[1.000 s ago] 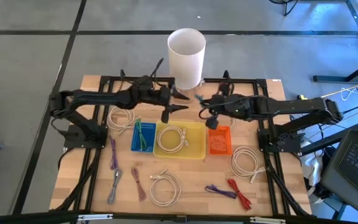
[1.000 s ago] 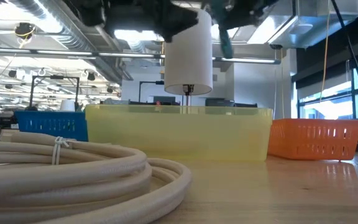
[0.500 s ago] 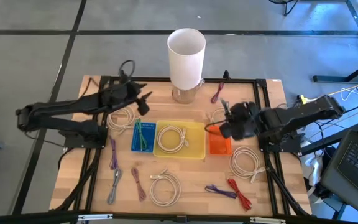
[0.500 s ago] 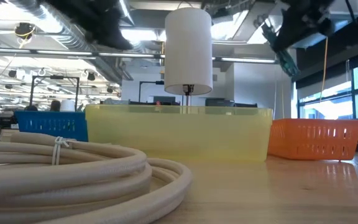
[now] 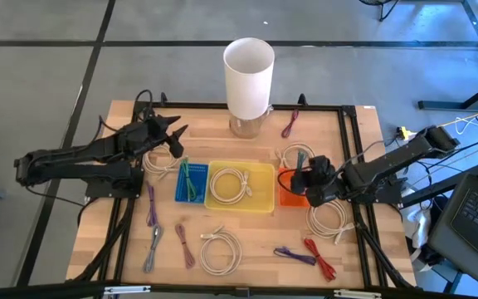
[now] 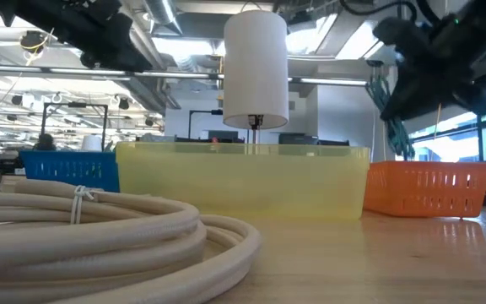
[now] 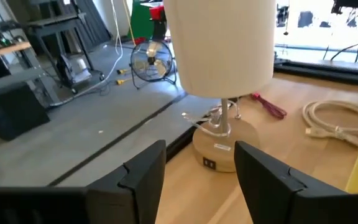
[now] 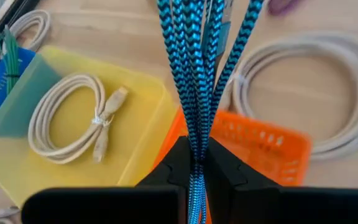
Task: Pick & Place USB Port
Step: Put the blue patterned USB cable into the orange bin, then put the light brown HDMI cable into the yellow bin
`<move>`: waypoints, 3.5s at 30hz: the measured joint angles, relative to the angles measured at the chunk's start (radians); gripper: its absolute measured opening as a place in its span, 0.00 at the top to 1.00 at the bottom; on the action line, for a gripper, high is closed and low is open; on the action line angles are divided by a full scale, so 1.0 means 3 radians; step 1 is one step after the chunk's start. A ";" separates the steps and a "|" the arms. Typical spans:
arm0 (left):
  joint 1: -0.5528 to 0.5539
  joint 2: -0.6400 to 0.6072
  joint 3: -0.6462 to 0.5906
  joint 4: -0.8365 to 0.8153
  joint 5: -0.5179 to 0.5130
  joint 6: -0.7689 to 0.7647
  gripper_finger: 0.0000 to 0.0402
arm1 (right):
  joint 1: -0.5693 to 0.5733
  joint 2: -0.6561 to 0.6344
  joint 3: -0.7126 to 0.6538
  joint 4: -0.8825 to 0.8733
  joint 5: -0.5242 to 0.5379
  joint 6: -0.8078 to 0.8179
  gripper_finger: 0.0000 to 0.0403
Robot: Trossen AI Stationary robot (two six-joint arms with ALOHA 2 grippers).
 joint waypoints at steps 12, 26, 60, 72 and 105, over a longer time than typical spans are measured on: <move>0.0000 0.0009 -0.0001 0.0149 -0.0147 0.0153 0.54 | -0.0264 0.0422 -0.0140 0.0605 -0.0515 -0.0099 0.95; 0.0000 0.0009 -0.0001 0.0146 -0.0144 0.0174 0.55 | -0.0468 0.1120 0.0286 0.0426 -0.0918 -0.0179 0.95; 0.0000 0.0009 -0.0001 0.0154 -0.0140 0.0142 0.56 | -0.0509 0.1168 0.0589 -0.0060 -0.0621 -0.0550 0.50; 0.0000 0.0010 -0.0001 0.0165 -0.0140 0.0140 0.56 | -0.0744 0.1122 0.1389 -0.1005 0.0249 -0.1593 0.50; -0.0001 0.0010 -0.0001 0.0165 0.0226 0.0015 0.58 | -0.2940 0.1125 0.0284 -0.0319 -0.1440 -0.3688 0.50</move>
